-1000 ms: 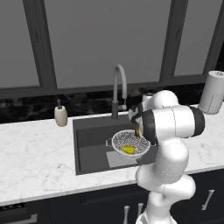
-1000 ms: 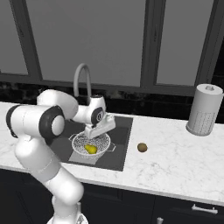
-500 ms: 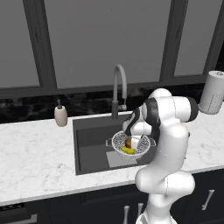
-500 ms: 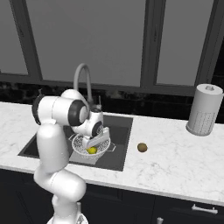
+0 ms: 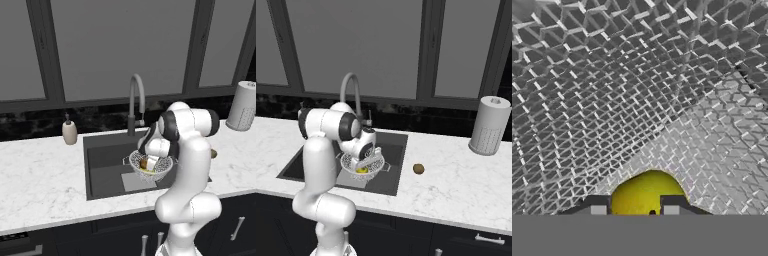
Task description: Put the colander in the sink, put the pear, pear, kiwi in the colander, and turn on the sink faucet and pour water over the colander.
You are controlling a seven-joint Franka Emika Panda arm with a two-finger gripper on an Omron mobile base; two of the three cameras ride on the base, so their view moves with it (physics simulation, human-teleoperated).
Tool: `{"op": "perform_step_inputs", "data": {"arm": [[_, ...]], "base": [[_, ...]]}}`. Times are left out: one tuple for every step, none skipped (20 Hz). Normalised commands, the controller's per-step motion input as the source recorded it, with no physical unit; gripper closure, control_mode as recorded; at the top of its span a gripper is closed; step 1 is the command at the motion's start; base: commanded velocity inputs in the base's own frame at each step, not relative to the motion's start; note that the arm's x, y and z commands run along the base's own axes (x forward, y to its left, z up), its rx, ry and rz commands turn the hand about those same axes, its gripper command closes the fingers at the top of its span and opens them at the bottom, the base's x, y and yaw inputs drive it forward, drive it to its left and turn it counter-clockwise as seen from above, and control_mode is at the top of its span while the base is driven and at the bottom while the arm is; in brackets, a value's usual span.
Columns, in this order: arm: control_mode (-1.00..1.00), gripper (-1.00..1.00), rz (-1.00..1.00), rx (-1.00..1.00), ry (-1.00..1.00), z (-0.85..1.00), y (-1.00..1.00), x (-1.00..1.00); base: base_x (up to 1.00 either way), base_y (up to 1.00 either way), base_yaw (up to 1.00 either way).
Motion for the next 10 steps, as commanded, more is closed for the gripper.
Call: {"op": "perform_step_inputs", "data": {"arm": [[-1.00, -1.00, -0.03, 0.19, -0.17, 0.43, 0.00, -0.03], [-1.00, -1.00, -0.02, 0.22, -0.22, 0.69, 0.00, -0.23], [-1.00, -1.00, 0.00, 0.18, -0.14, 0.84, 0.00, -0.24], [-1.00, -1.00, 0.00, 0.15, -0.09, 0.96, 0.00, -0.15], [-1.00, -1.00, 0.00, 0.12, -0.04, 1.00, 0.00, -0.06], [-1.00, -1.00, 0.00, 0.11, -0.04, 1.00, 0.00, -0.04], [-1.00, -1.00, -0.02, 0.11, -0.05, 1.00, 0.00, -0.04], [-1.00, -1.00, -0.03, 0.11, -0.05, 1.00, 0.00, -0.13], [-1.00, -1.00, -0.05, 0.12, -0.08, 1.00, 0.00, -0.23], [-1.00, -1.00, -0.06, 0.13, -0.10, 1.00, 0.00, -0.29]], "base": [[0.00, 0.00, 0.00], [0.00, 0.00, 0.00], [0.00, 0.00, 0.00], [0.00, 0.00, 0.00], [0.00, 0.00, 0.00], [0.00, 0.00, 0.00], [0.00, 0.00, 0.00], [0.00, 0.00, 0.00], [0.00, 0.00, 0.00], [0.00, 0.00, 0.00]]}}
